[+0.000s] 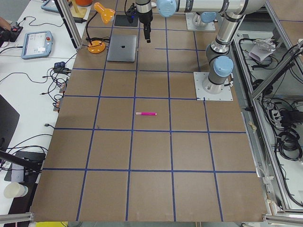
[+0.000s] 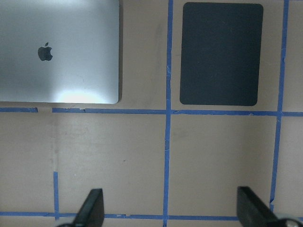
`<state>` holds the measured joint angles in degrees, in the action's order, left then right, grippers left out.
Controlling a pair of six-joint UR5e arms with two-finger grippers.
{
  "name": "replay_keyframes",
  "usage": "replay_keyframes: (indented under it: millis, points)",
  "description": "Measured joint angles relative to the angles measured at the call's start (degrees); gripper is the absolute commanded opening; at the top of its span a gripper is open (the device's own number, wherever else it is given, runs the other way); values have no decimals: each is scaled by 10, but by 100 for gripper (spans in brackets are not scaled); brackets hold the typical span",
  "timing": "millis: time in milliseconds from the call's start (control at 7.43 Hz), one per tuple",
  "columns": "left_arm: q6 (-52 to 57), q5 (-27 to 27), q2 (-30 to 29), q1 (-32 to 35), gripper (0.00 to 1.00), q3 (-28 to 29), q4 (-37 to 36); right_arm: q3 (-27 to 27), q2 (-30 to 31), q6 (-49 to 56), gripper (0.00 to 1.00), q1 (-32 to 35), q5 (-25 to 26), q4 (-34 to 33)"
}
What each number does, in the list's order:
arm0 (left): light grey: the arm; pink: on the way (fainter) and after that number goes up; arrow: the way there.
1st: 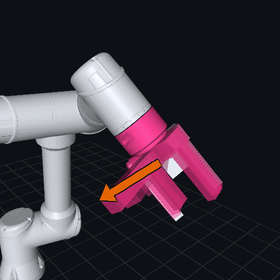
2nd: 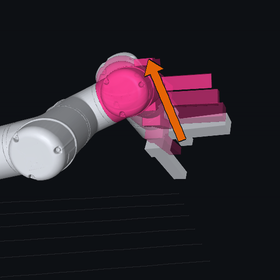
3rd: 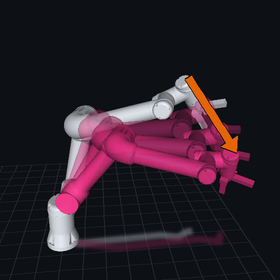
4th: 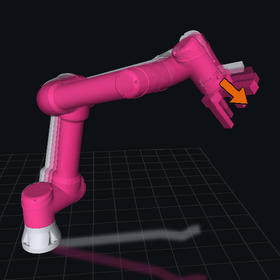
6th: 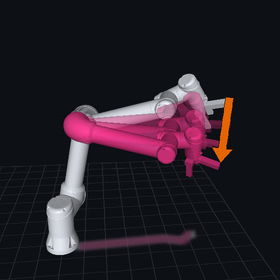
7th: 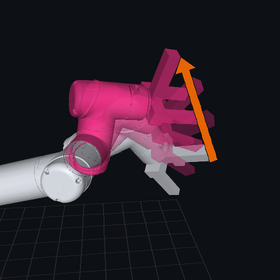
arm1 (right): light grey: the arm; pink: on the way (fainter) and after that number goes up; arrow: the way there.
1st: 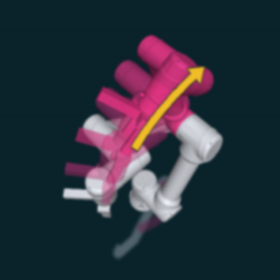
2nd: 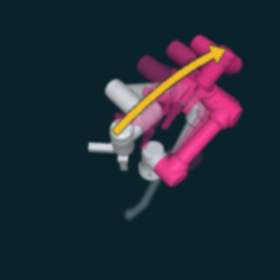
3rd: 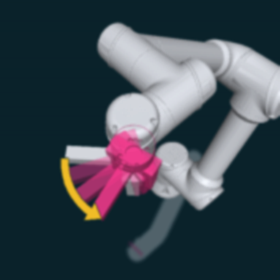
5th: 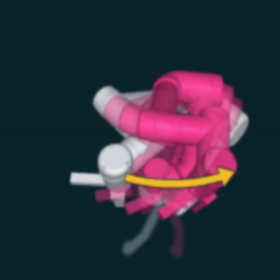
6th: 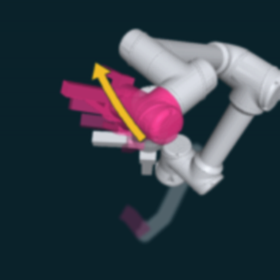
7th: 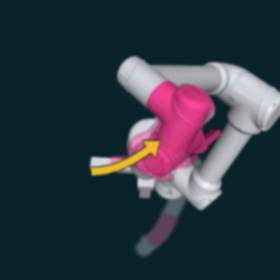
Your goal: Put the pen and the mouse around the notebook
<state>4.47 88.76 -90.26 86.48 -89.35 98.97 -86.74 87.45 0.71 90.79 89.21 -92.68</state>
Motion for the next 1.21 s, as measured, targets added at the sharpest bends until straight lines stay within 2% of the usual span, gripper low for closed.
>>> replay_keyframes:
  millis: [1212]
  points:
    - [9, 7, -15, -8, 100, -8, -38, -1, 0, 0, 100, -1, 2, 4]
